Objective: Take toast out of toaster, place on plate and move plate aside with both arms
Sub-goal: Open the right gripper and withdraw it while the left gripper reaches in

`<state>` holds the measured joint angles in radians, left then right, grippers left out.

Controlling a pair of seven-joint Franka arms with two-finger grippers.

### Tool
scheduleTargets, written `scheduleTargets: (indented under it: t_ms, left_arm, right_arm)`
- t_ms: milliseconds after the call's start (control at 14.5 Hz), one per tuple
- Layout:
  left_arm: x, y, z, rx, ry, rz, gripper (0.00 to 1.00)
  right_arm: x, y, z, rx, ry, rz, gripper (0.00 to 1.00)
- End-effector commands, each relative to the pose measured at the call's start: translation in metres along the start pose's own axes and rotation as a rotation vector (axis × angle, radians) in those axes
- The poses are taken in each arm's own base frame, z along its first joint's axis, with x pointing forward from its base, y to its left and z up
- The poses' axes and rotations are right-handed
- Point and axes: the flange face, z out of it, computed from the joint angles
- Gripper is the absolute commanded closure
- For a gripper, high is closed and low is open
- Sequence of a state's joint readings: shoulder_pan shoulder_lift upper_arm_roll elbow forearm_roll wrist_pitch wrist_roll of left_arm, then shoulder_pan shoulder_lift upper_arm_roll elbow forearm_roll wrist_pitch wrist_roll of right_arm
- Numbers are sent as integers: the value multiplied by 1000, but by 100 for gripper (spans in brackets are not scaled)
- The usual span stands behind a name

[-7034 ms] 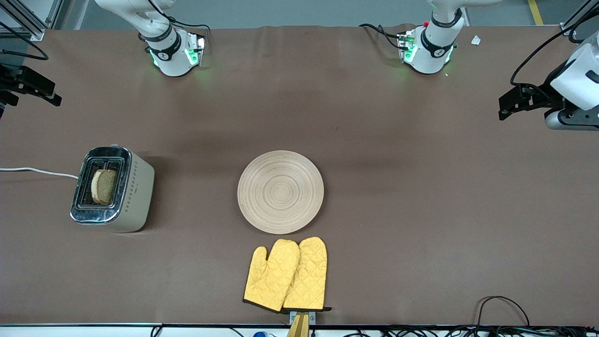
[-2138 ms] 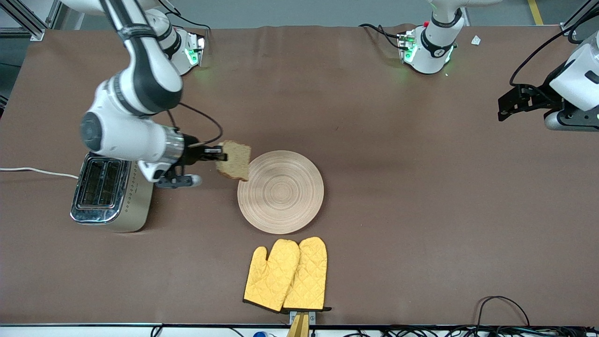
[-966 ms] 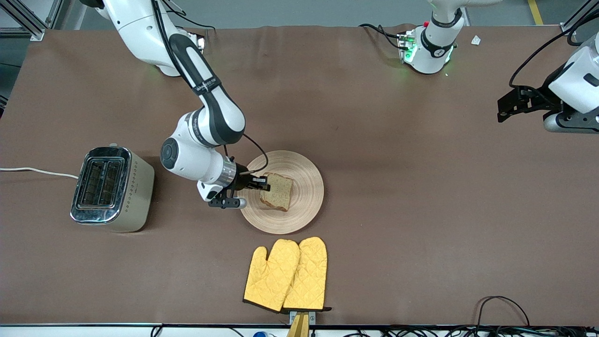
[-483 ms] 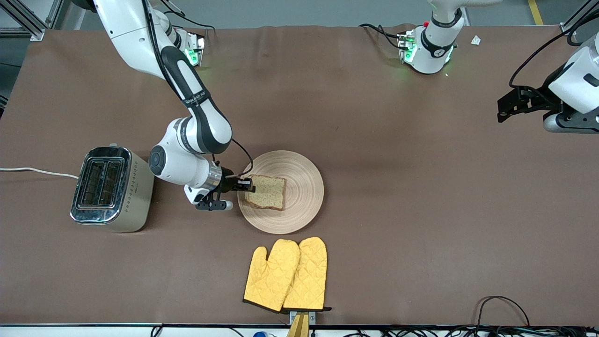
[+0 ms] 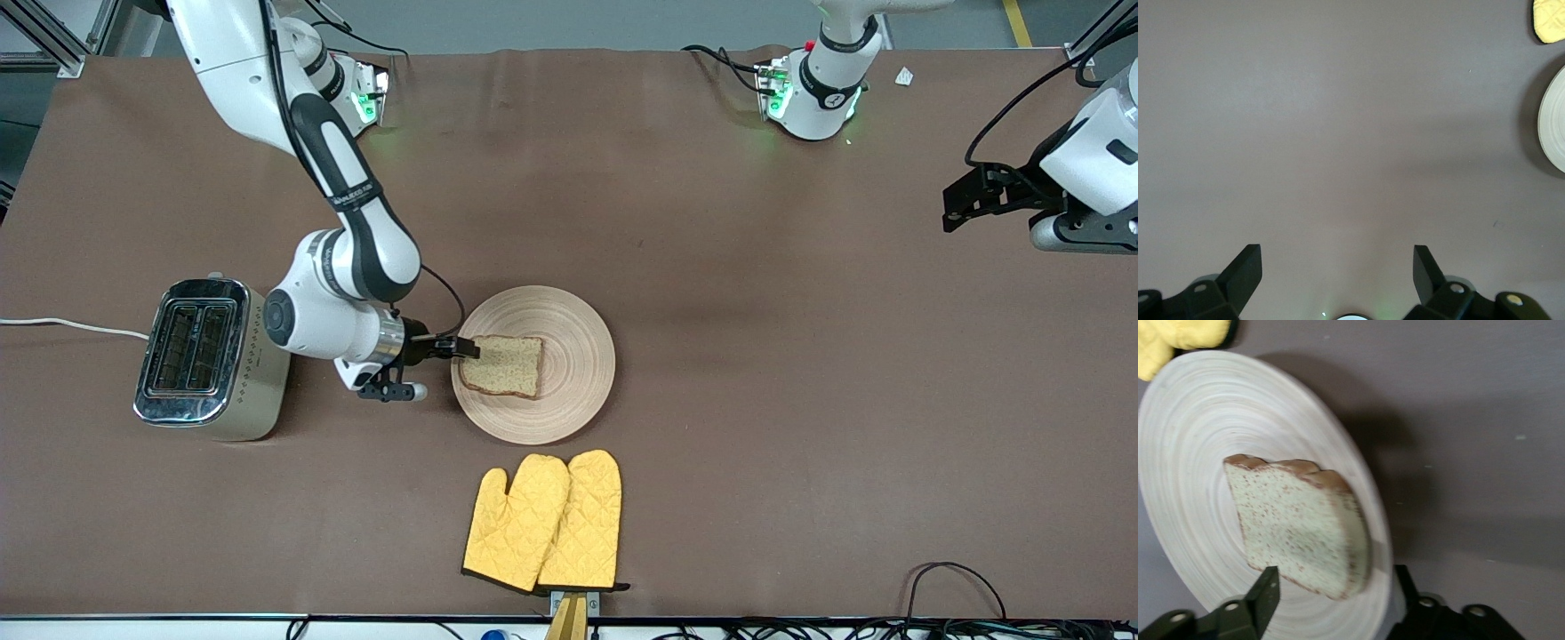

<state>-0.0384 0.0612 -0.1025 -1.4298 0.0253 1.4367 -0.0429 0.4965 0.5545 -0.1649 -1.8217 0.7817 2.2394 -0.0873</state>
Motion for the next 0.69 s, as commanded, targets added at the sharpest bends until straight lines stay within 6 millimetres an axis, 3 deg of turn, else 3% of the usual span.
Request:
scheduleTargets:
  t_ms: [0,207,483,621]
  left_arm:
    - [5,-1,-2,-15,3,11,0]
    - [4,6,-7,-18,5,22,0]
    - [41,12,51,-156,-86,24,0]
    - [61,21,80,-264,-106,17,0]
  right_arm:
    - [-4,7,-26,-46,-23,-35,0]
    - [-6,19,-56,-124,-47,-59,0]
    - [-20,16,-122,-256,-51,-20,0]
    - [-28,20,-176,-273,-41,-25,0]
